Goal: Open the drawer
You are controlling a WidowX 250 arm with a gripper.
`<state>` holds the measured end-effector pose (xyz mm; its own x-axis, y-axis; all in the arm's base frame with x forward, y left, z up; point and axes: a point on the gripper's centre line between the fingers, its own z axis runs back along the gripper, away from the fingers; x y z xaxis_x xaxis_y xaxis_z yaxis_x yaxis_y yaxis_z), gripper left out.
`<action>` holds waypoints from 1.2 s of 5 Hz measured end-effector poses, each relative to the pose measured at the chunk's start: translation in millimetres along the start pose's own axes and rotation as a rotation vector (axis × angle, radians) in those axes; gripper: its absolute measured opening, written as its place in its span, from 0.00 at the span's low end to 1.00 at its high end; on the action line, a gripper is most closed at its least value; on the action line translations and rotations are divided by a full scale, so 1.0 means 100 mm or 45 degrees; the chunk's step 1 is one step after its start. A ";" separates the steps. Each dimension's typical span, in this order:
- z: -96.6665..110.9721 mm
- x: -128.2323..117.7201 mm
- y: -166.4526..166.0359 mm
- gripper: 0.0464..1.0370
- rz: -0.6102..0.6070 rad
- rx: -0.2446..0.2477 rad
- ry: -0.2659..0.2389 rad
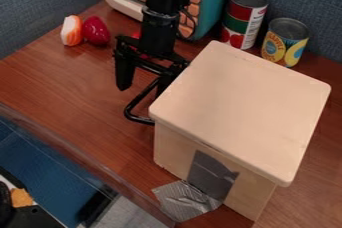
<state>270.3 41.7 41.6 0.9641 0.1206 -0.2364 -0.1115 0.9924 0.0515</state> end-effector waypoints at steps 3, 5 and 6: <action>-0.12 -0.04 0.10 0.62 0.023 -0.032 0.096; -0.08 -0.07 0.16 0.12 0.028 -0.047 0.134; -0.06 -0.09 0.29 0.06 0.061 -0.047 0.150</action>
<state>256.6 69.7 39.1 0.9227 0.1675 -0.3472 -0.1674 0.9854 0.0304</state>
